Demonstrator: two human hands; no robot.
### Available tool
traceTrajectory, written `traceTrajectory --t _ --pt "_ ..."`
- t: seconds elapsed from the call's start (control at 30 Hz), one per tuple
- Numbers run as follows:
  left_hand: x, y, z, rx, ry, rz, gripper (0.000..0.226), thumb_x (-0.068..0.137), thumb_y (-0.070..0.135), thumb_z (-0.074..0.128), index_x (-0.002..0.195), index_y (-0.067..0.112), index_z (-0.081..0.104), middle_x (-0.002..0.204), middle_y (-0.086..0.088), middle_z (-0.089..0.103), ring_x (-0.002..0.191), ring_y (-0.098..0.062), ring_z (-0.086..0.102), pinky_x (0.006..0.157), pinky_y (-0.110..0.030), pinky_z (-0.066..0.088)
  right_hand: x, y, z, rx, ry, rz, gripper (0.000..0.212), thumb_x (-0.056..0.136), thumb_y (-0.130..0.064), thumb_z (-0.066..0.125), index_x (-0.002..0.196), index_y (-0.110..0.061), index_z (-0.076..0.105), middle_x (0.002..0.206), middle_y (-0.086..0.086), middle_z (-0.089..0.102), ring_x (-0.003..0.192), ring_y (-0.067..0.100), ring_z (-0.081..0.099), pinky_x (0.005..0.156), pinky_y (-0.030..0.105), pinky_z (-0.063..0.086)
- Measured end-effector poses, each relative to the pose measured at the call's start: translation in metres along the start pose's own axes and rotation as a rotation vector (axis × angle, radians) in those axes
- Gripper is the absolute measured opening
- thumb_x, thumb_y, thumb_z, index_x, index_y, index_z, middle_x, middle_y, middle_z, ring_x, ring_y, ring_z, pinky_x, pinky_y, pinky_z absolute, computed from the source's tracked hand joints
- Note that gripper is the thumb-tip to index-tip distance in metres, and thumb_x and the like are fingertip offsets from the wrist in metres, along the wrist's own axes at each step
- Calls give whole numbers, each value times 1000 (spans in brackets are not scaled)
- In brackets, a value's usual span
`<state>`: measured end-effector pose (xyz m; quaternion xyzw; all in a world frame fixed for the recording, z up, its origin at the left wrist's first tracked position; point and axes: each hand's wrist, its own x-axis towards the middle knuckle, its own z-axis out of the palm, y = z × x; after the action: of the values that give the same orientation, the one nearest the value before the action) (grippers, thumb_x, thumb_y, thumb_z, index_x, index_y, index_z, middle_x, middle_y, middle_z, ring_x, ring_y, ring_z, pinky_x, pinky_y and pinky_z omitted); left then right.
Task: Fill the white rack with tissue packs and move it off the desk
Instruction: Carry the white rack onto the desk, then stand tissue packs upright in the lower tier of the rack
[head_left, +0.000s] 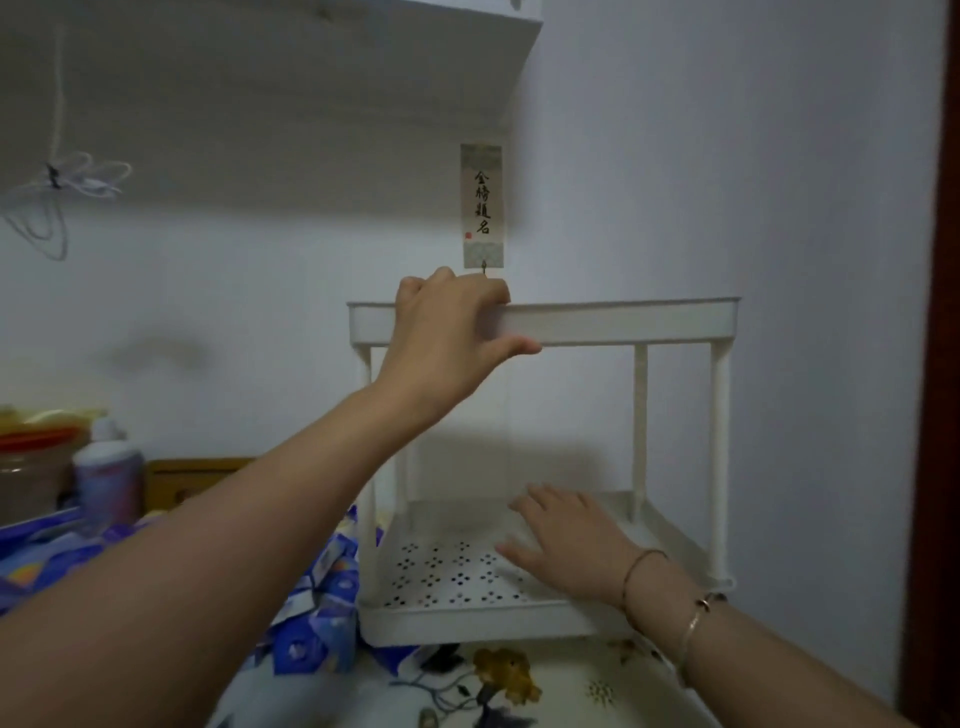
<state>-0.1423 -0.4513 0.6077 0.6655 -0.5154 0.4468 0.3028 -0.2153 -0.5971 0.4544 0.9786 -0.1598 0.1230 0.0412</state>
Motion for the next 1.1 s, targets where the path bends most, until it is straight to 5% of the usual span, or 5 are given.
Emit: traceTrajectory --t 0.2,0.47,0.7,0.93,1.1 --pt "-25 18 11 50 -65 92 44 77 64 60 95 24 60 91 10 62 87 -15 47 81 -30 22 7 1 38 159 -186 32 74 89 -70 28 147 -23 25 155 2 28 140 23 28 115 46 23" --pt "-55 7 4 124 -31 167 53 82 68 48 112 25 60 103 7 59 94 -18 46 85 -28 23 21 8 59 223 -108 105 66 96 -54 35 149 -19 19 156 6 22 143 25 22 116 45 21" --pt "-100 -39 -9 299 -79 121 73 88 50 46 151 23 21 158 0 19 146 -26 14 119 -45 11 71 -9 78 199 -41 158 61 95 -46 38 146 -15 25 146 13 37 135 30 32 114 48 23" --pt "-136 -74 -2 161 -188 -108 78 90 59 36 153 26 4 161 4 6 145 -15 19 119 -45 15 95 -9 84 207 -85 257 49 98 -40 30 136 -9 39 140 16 41 124 31 43 108 46 32" --pt "-148 -85 4 127 -278 -123 74 90 65 26 153 30 7 161 8 8 144 -14 23 119 -44 13 94 -3 80 237 -67 256 30 100 -33 29 108 -12 48 113 14 57 97 27 52 82 33 42"
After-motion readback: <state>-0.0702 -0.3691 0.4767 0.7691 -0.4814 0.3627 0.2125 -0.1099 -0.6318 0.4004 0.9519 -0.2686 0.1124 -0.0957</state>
